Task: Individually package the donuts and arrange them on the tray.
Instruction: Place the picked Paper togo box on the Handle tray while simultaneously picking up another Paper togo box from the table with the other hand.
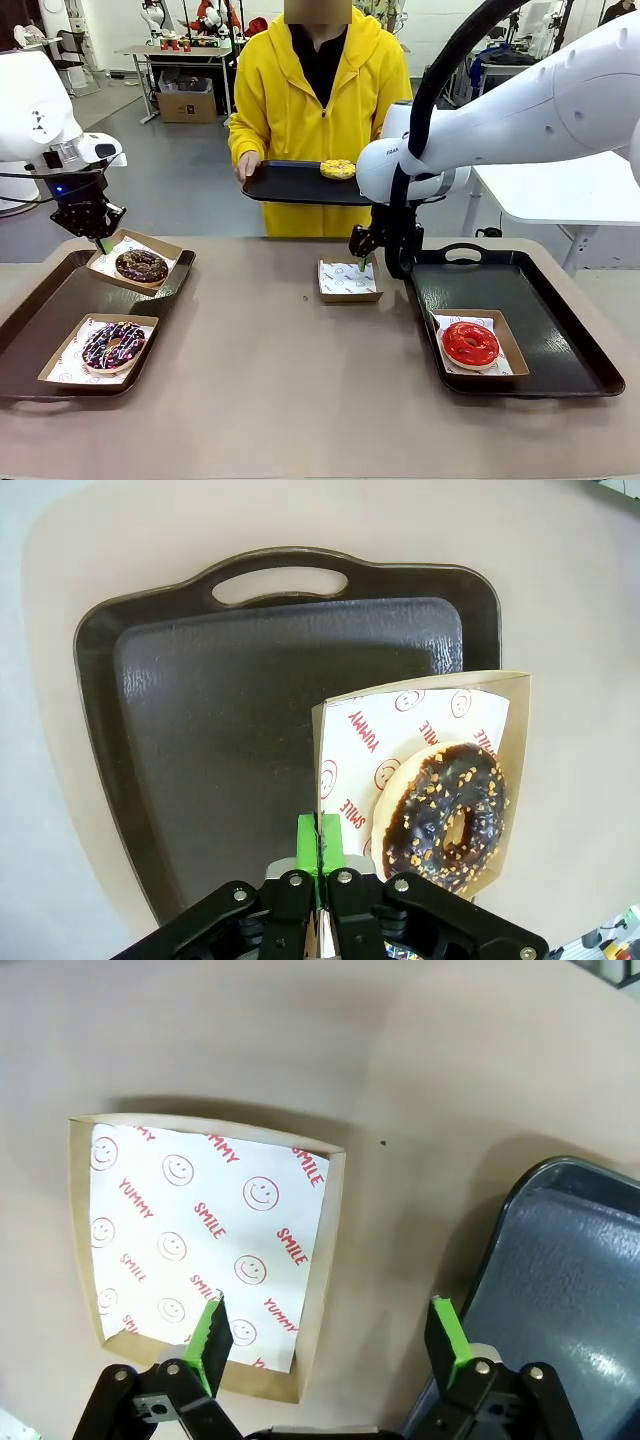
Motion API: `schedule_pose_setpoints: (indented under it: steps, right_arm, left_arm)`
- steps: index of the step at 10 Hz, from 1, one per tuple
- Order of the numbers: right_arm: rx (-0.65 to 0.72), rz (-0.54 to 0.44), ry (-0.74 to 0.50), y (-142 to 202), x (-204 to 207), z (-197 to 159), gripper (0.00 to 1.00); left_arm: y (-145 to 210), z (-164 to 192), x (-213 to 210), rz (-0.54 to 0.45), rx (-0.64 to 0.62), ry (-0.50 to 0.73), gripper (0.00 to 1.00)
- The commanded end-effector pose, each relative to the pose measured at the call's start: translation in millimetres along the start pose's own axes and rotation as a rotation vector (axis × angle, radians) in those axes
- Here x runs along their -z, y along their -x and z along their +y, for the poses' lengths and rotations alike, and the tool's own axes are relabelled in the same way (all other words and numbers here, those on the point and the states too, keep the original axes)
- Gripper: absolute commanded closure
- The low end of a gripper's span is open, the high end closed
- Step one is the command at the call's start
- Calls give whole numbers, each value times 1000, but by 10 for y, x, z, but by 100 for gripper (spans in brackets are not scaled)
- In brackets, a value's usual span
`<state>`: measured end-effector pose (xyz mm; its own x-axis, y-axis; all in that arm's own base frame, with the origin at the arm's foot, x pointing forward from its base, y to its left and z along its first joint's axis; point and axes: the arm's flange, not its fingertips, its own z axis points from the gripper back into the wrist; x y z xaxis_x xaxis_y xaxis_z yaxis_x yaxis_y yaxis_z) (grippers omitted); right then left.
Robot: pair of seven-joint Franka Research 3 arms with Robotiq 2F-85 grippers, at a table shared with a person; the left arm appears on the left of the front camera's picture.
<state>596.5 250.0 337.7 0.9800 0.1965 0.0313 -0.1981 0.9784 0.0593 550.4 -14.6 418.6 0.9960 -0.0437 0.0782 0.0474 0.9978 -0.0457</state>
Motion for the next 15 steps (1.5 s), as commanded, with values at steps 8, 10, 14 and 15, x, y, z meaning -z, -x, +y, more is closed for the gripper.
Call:
schedule_pose_setpoints:
  steps: [8,10,14,15]
  right_arm:
    - [42,-24,11,7,171,25,0]
    - [65,-30,22,-9,275,5,0]
    - [92,-56,39,-27,311,18,0]
    - [93,-55,42,-26,318,21,0]
  left_arm:
    - [-49,10,121,21,-113,-45,99]
    - [-77,13,202,17,-137,-45,99]
    - [-181,34,393,19,-161,-48,99]
    - [-196,43,430,12,-137,-42,99]
